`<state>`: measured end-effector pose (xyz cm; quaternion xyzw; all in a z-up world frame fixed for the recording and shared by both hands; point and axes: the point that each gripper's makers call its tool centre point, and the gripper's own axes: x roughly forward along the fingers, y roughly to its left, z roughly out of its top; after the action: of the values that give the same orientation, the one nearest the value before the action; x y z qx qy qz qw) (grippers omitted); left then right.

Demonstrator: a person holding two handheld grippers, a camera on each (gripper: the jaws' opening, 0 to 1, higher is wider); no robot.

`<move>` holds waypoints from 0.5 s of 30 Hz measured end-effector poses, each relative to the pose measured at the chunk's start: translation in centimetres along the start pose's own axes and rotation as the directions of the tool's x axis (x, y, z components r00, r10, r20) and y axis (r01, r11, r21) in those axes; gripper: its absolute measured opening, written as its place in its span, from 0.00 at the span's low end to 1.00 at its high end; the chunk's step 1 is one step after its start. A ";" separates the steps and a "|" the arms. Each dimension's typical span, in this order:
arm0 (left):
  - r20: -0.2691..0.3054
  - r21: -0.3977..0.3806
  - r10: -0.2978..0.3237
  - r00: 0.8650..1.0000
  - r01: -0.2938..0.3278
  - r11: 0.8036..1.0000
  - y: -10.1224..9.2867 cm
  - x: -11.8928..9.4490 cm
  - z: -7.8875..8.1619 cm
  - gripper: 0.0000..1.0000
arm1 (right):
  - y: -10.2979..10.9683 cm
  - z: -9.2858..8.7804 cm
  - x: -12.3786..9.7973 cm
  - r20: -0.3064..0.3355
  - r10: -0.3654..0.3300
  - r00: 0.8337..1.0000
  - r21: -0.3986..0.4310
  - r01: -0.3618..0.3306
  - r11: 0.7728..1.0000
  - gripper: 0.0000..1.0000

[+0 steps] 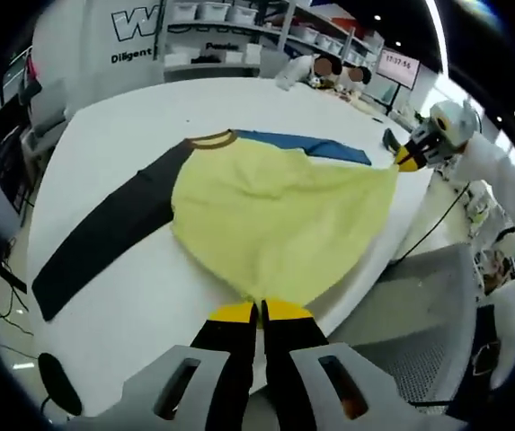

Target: Fold the garment on the visible template until the final outline fits inside the template.

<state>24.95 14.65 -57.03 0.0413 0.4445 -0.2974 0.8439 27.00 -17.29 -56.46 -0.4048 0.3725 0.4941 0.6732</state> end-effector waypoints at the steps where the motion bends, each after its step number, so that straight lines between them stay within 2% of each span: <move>1: -0.003 0.000 0.001 1.000 -0.001 1.000 0.0 0.0 -0.1 0.00 | 0.1 -0.1 0.0 -0.006 0.004 1.000 -0.008 -0.004 1.000 0.00; 6: -0.040 0.015 0.016 0.999 -0.015 1.000 0.5 0.6 -1.0 0.00 | 0.9 -1.2 0.9 -0.080 0.046 0.996 -0.065 -0.051 0.997 0.00; 11: -0.077 0.014 0.010 0.997 -0.009 1.000 0.7 1.7 -2.4 0.00 | 1.4 -1.7 2.0 -0.099 0.063 0.993 -0.066 -0.070 0.995 0.00; 15: -0.123 0.018 0.000 0.992 0.002 1.000 0.5 2.9 -4.1 0.00 | 2.7 -2.5 3.3 -0.102 0.102 0.990 -0.043 -0.107 0.993 0.00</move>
<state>23.48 15.07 -61.82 0.0672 0.4929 -0.2987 0.8144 24.87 -17.93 -60.88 -0.4249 0.4143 0.5166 0.6172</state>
